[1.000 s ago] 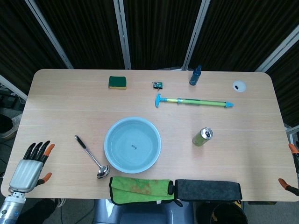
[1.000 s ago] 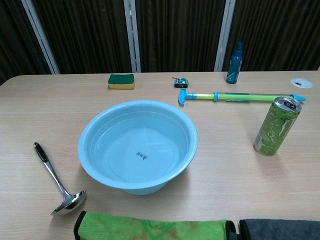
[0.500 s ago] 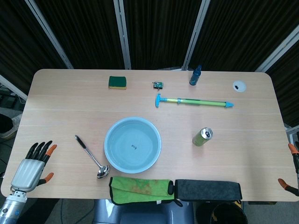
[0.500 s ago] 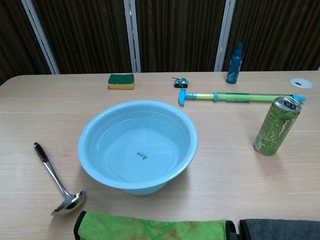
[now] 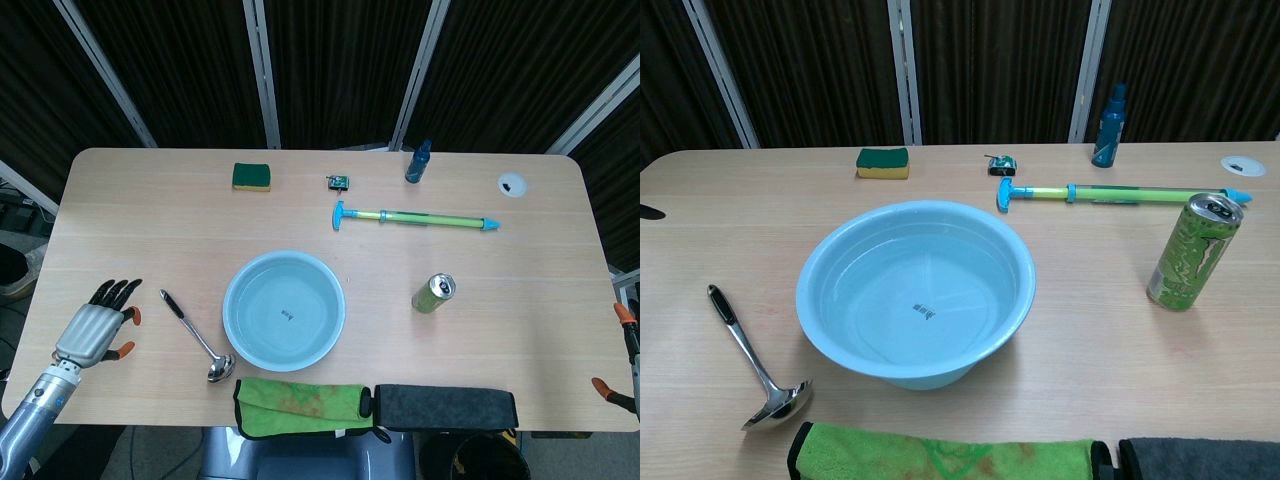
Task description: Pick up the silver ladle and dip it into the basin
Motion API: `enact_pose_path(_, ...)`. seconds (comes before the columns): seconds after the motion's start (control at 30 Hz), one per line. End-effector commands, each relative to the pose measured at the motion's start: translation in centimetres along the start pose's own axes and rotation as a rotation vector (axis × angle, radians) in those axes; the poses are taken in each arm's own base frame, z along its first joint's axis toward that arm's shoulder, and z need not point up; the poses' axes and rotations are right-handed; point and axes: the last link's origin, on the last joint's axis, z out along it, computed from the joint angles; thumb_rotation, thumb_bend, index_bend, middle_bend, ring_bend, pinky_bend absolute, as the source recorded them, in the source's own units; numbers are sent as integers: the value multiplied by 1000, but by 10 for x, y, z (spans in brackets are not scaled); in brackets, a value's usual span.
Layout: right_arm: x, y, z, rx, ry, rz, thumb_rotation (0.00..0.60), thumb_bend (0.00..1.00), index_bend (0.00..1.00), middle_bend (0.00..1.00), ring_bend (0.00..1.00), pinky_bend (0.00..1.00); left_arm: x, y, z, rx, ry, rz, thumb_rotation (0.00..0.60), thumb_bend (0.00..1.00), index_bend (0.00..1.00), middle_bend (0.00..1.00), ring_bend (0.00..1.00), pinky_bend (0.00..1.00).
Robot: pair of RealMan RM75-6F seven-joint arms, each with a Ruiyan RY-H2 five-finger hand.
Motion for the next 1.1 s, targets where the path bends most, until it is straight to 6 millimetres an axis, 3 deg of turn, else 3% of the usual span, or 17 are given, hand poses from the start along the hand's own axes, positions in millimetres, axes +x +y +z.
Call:
enact_pose_path(0.03,-1,1,3,-7,-7,-2,600,0,0,0,0,0,-2,2,16,-13,-4,-3,600,258,455,0,0,0)
enact_pose_path(0.43,2,7,8,-42,3,-2,600,0,0,0,0,0,-25,25,63,-94,-86,12,600,261,434,0,0,0)
enact_pose_path(1.1,5,13,9,-69,12,2,600,0,0,0,0,0,-48,47,89,-163,-126,16,600,259,445,0,0,0)
